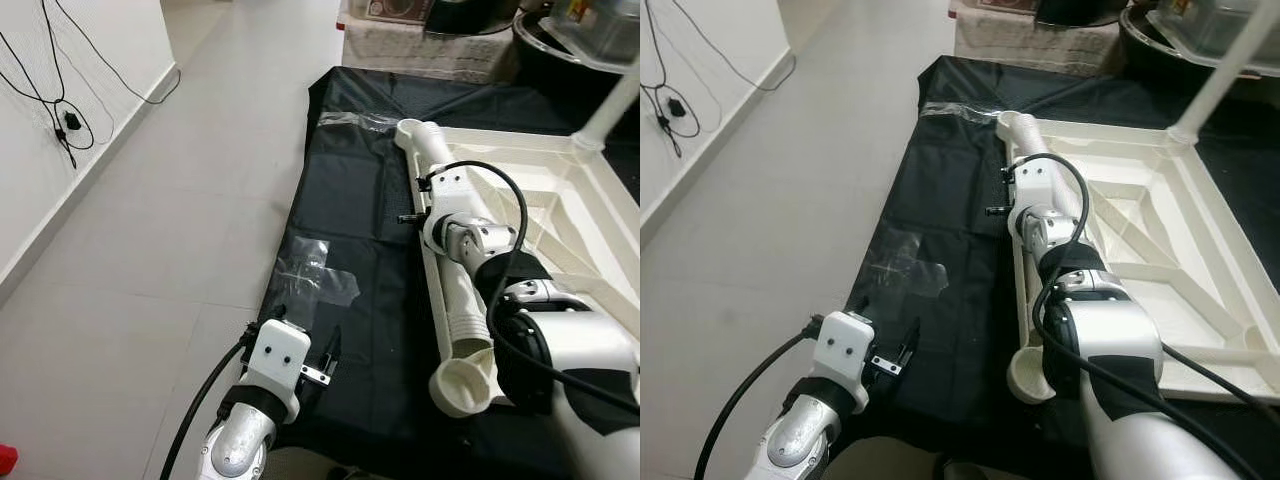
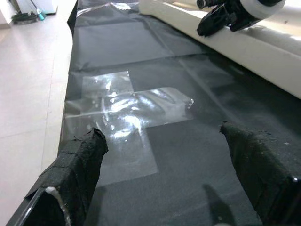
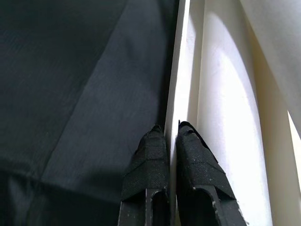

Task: Building children table

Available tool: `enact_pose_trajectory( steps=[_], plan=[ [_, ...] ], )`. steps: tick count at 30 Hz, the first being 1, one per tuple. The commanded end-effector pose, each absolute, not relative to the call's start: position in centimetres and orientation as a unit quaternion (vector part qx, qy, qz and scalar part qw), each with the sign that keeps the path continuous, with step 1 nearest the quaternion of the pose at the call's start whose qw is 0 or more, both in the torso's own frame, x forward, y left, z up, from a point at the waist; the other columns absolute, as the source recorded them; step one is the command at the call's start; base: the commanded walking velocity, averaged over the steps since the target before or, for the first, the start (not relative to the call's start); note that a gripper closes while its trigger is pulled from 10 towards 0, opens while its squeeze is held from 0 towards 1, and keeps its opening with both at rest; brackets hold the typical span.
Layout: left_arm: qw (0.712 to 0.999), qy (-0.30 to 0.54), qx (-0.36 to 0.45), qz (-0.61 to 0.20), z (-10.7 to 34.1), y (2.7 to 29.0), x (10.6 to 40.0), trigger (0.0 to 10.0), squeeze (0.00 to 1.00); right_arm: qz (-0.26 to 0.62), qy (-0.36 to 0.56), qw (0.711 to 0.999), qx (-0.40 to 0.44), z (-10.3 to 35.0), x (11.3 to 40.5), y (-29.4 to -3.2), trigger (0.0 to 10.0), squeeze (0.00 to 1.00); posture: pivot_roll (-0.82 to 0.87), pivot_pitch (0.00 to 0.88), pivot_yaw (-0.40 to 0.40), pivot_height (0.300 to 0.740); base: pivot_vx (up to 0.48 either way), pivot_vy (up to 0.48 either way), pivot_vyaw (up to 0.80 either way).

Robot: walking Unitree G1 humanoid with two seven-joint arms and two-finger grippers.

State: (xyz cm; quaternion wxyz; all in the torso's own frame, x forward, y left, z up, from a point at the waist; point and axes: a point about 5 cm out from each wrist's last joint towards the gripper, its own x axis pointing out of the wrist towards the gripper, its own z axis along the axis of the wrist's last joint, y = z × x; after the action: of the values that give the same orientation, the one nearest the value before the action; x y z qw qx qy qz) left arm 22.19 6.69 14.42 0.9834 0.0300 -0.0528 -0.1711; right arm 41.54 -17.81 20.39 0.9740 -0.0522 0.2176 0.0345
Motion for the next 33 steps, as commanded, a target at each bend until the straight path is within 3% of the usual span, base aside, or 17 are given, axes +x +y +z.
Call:
enact_pose_trajectory(
  steps=[1, 18, 33],
  plan=[
    [0.984, -0.04, 0.034, -0.169, 13.8, 6.9, 22.1, 10.0, 0.0, 0.082, 0.3, 0.948, -0.064, 16.3, 40.2, -17.0, 0.0, 0.0, 0.06, 0.215, -0.077, 0.74, 0.0, 0.0, 0.0],
    [0.985, -0.042, 0.038, -0.164, 13.9, 7.3, 22.4, 10.0, 0.0, 0.033, 0.359, 0.931, -0.066, 14.4, 38.6, -21.1, 0.0, 0.0, 0.06, 0.214, -0.071, 0.74, 0.0, 0.0, 0.0],
    [0.985, -0.04, 0.04, -0.163, 13.6, 7.6, 22.4, 10.0, 0.0, 0.122, 0.444, 0.886, -0.06, 12.5, 35.0, -25.5, 0.0, 0.0, 0.06, 0.216, -0.057, 0.74, 0.0, 0.0, 0.0]
  ],
)
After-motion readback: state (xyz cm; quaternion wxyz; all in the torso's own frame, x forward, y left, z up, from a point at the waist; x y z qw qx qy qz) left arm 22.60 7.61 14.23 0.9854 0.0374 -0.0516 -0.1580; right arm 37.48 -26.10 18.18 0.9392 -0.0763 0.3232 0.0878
